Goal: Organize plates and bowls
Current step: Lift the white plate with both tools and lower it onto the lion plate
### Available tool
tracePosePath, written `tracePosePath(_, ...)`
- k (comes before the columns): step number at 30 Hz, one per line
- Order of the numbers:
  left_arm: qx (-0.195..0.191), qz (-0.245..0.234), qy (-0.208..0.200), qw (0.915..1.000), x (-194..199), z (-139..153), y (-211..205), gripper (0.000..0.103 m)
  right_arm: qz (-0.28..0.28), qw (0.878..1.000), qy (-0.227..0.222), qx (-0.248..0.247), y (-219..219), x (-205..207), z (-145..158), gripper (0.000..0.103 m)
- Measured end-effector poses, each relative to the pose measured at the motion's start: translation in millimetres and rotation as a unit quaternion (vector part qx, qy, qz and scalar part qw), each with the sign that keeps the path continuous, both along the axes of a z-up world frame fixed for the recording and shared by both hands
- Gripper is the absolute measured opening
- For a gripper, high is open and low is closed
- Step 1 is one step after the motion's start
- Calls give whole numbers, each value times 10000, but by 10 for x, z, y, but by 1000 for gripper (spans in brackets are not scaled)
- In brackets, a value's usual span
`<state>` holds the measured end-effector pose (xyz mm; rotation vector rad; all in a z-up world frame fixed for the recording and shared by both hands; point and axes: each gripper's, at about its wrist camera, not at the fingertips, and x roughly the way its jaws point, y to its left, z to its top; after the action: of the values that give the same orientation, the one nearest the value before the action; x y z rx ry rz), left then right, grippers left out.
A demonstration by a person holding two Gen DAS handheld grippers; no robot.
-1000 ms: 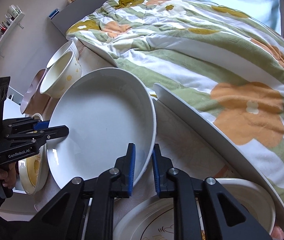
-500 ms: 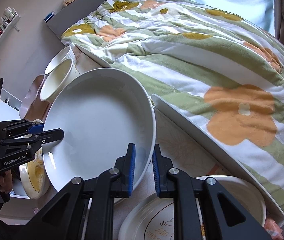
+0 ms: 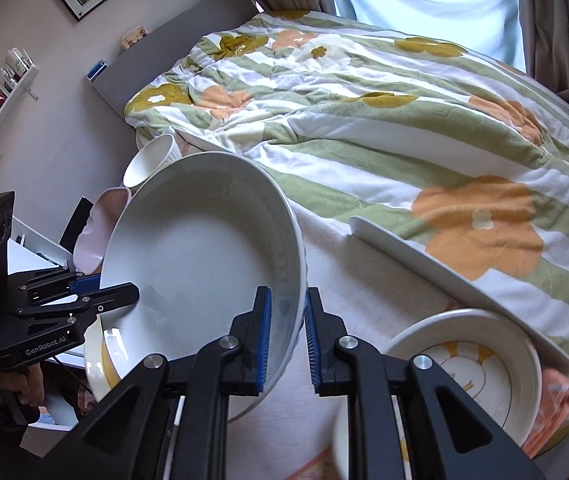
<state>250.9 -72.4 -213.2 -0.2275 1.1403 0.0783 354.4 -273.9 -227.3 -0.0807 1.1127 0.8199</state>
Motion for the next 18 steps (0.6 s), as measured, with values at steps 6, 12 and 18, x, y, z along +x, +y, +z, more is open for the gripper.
tracePosePath(6, -163, -471, -49, 9987, -390, 41, 323, 21, -604, 9982, -46, 40, 205, -555, 148, 15)
tracePosePath(12, -200, -1282, -40, 9915, -818, -11, 679, 21, -1587, 9873, 73, 78, 450, -1244, 117, 15)
tracePosePath(18, -240, -1774, 169, 9837, -1135, -260, 879, 21, -2364, 9710, 355, -15, 663, -1733, -112, 15)
